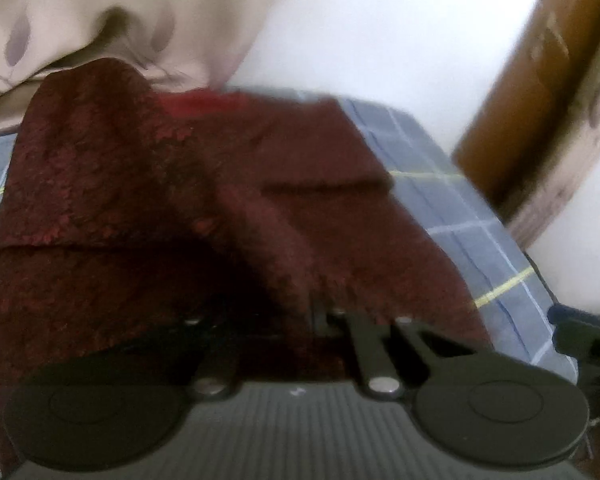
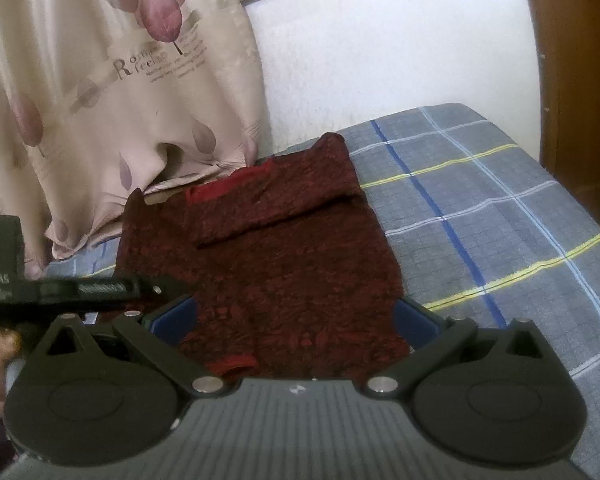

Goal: Fold small clothes

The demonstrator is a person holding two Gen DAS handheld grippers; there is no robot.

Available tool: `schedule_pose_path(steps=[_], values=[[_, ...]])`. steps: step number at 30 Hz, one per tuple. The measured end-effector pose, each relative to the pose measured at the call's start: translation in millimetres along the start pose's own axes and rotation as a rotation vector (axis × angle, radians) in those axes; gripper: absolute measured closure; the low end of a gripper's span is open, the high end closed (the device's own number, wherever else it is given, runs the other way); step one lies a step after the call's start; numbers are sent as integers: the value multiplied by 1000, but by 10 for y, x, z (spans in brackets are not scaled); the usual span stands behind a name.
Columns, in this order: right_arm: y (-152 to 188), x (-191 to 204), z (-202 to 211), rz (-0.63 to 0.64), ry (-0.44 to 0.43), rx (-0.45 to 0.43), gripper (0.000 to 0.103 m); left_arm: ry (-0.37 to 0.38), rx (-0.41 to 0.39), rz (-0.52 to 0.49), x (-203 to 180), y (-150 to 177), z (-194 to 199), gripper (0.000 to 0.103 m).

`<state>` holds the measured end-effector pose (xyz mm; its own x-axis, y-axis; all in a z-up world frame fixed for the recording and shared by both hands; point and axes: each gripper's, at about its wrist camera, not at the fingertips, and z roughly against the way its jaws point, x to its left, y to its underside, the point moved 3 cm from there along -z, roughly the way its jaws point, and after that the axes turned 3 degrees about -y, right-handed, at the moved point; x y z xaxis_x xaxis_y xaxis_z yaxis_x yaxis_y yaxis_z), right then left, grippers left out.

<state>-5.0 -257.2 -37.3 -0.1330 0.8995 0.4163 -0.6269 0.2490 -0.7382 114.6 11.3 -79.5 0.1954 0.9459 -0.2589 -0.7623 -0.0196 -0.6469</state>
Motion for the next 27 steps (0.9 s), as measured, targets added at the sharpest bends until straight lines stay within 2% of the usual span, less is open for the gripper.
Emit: schedule_pose_path(steps=[2,5,11,15,18,23,27], values=[[-5,0,-12,-4,0,-1,0,-17,-21,-38,-33,-16,60,96],[-20,25,-29,-6,-17,4,0,-20,-36,-18,59,-83,253,96],[-171,208,-104,38,-50,10,0,-126,-118,-14,452,-305,913,96],[-274,311,-185,45,-73,20,0,-269,-143,2,987,-435,1248,96],[-338,353,-295,39,-88,37,0,-376,-131,35,1488,-510,1334,96],[-427,463,-523,16,-124,75,0,-537,-96,77,2295,-504,1286,95],[-455,583,-709,19,-147,101,0,-695,-70,64,2838,-475,1175,93]])
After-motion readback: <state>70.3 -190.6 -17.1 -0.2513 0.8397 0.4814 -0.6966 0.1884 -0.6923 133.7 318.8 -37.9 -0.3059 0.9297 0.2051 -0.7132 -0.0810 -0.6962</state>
